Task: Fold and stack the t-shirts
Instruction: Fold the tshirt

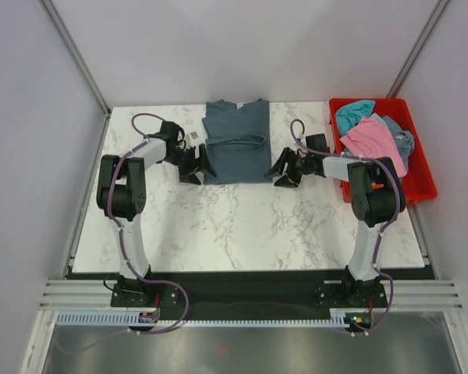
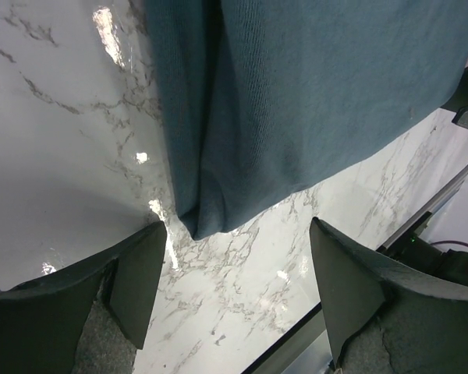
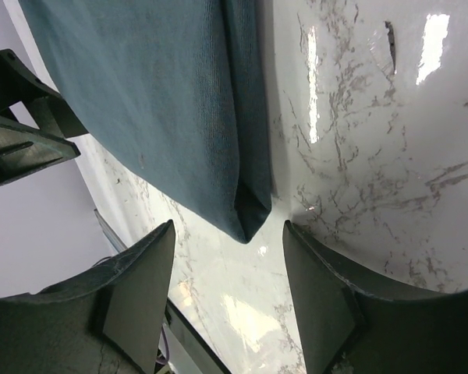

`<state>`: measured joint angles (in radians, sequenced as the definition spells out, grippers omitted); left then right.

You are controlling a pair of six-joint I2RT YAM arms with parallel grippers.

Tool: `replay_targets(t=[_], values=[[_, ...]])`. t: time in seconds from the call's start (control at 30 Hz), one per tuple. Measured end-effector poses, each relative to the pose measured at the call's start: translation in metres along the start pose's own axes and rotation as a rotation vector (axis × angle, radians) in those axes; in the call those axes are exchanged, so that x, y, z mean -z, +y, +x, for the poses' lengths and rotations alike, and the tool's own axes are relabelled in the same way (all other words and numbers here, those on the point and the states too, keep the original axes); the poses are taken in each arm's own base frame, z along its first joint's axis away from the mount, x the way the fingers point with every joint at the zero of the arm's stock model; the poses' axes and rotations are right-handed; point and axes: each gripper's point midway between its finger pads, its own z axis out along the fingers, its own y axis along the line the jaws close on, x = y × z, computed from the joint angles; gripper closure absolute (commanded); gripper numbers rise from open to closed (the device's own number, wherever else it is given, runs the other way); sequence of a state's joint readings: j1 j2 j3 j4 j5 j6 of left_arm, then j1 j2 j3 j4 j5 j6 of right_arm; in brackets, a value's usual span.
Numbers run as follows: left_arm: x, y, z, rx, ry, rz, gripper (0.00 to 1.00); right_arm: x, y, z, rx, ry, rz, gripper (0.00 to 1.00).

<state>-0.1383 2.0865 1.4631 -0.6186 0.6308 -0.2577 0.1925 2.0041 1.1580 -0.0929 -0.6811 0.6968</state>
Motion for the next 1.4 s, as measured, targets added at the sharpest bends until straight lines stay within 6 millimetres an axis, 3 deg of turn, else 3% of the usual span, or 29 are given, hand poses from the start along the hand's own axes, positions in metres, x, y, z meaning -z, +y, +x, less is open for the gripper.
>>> replay_targets(t=[0.2,0.43,0.7,0.83,1.0,1.07,1.13,1.23,1.4], values=[[-0.001,0.000,-0.001,0.008,0.003,0.007,0.19,-0.001,0.000,0.000,-0.007,0.001,0.000,0.36],[-0.003,0.001,-0.001,0.014,0.005,0.006,0.28,-0.007,0.002,0.002,-0.014,0.010,-0.012,0.38],[-0.008,0.004,-0.002,0.022,0.014,0.013,0.48,-0.017,0.009,-0.002,-0.007,0.025,-0.033,0.44],[-0.011,0.006,0.000,0.029,0.021,0.015,0.57,-0.020,0.006,-0.003,-0.007,0.026,-0.028,0.55],[-0.014,0.009,0.000,0.031,0.024,0.011,0.76,-0.021,0.001,-0.004,0.001,0.016,-0.007,0.69],[-0.016,0.010,0.000,0.032,0.024,0.011,0.97,-0.021,-0.001,-0.004,0.004,0.013,0.001,0.79],[-0.016,0.009,-0.001,0.032,0.022,0.013,0.98,-0.022,-0.004,-0.004,0.010,0.006,0.012,0.91],[-0.016,0.008,-0.001,0.031,0.023,0.017,0.98,-0.023,-0.006,-0.003,0.015,0.005,0.019,1.00],[-0.011,0.003,0.001,0.027,0.019,0.029,0.98,-0.016,-0.006,-0.002,0.037,-0.011,0.032,1.00]])
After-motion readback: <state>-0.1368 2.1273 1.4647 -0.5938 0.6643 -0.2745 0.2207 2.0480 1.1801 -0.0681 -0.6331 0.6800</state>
